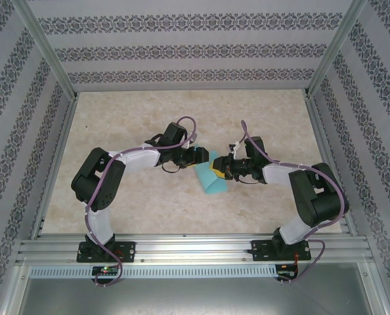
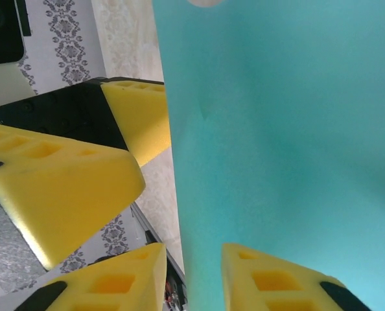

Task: Fold a paper plane with a square sheet of paper (fold left side to right side)
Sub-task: First fold in half a square sheet of paper at the center of the table.

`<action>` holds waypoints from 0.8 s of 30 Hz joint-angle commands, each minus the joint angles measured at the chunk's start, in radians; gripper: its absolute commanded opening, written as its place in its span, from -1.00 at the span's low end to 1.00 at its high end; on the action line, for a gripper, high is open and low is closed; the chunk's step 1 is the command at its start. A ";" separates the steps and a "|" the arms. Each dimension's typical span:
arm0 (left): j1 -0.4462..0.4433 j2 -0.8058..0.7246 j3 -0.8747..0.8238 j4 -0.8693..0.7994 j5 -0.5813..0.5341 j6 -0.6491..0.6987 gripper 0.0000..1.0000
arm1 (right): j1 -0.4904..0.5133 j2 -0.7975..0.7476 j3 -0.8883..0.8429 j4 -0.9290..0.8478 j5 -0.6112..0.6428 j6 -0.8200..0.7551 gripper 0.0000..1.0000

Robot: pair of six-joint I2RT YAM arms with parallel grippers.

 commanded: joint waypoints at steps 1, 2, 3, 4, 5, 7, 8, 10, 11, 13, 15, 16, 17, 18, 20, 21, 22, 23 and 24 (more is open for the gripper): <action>-0.009 -0.040 -0.002 0.019 -0.003 0.003 0.41 | 0.008 -0.007 -0.005 -0.041 0.033 -0.034 -0.61; -0.008 -0.045 -0.003 0.019 -0.004 0.003 0.41 | 0.007 -0.013 -0.007 -0.056 0.043 -0.044 -0.68; -0.008 -0.054 -0.003 0.016 -0.005 0.004 0.42 | 0.007 -0.023 -0.009 -0.077 0.053 -0.052 -0.72; -0.008 -0.062 -0.004 0.010 -0.009 0.006 0.42 | 0.004 -0.032 -0.014 -0.093 0.065 -0.059 -0.75; -0.008 -0.072 -0.004 0.001 -0.015 0.010 0.42 | 0.001 -0.042 -0.020 -0.100 0.075 -0.062 -0.77; -0.007 -0.098 -0.006 -0.023 -0.038 0.018 0.43 | -0.009 -0.062 -0.041 -0.104 0.094 -0.062 -0.80; -0.007 -0.110 -0.005 -0.040 -0.053 0.021 0.45 | -0.014 -0.070 -0.049 -0.106 0.101 -0.061 -0.81; -0.006 -0.138 -0.008 -0.086 -0.101 0.020 0.50 | -0.023 -0.089 -0.066 -0.114 0.119 -0.062 -0.83; -0.005 -0.149 -0.010 -0.114 -0.126 0.018 0.51 | -0.025 -0.097 -0.072 -0.122 0.126 -0.064 -0.83; -0.006 -0.164 -0.024 -0.151 -0.163 0.000 0.52 | -0.030 -0.115 -0.086 -0.139 0.146 -0.068 -0.83; -0.008 -0.169 -0.053 -0.133 -0.166 -0.045 0.52 | -0.034 -0.128 -0.096 -0.154 0.161 -0.074 -0.83; -0.011 -0.163 -0.069 -0.114 -0.161 -0.071 0.51 | -0.033 -0.132 -0.098 -0.162 0.167 -0.078 -0.82; -0.015 -0.155 -0.077 -0.102 -0.156 -0.087 0.50 | -0.033 -0.133 -0.102 -0.167 0.173 -0.080 -0.82; -0.021 -0.141 -0.082 -0.089 -0.150 -0.099 0.46 | -0.034 -0.133 -0.106 -0.171 0.179 -0.079 -0.82; -0.032 -0.106 -0.079 -0.064 -0.136 -0.119 0.38 | -0.034 -0.130 -0.113 -0.172 0.187 -0.081 -0.82; -0.037 -0.084 -0.075 -0.051 -0.128 -0.130 0.32 | -0.033 -0.127 -0.116 -0.169 0.189 -0.080 -0.81; -0.044 -0.064 -0.068 -0.041 -0.121 -0.142 0.27 | -0.035 -0.123 -0.116 -0.168 0.192 -0.079 -0.81; -0.049 -0.045 -0.061 -0.037 -0.117 -0.150 0.24 | -0.035 -0.120 -0.117 -0.165 0.192 -0.078 -0.81; -0.055 -0.028 -0.050 -0.037 -0.117 -0.155 0.19 | -0.035 -0.119 -0.117 -0.163 0.193 -0.079 -0.81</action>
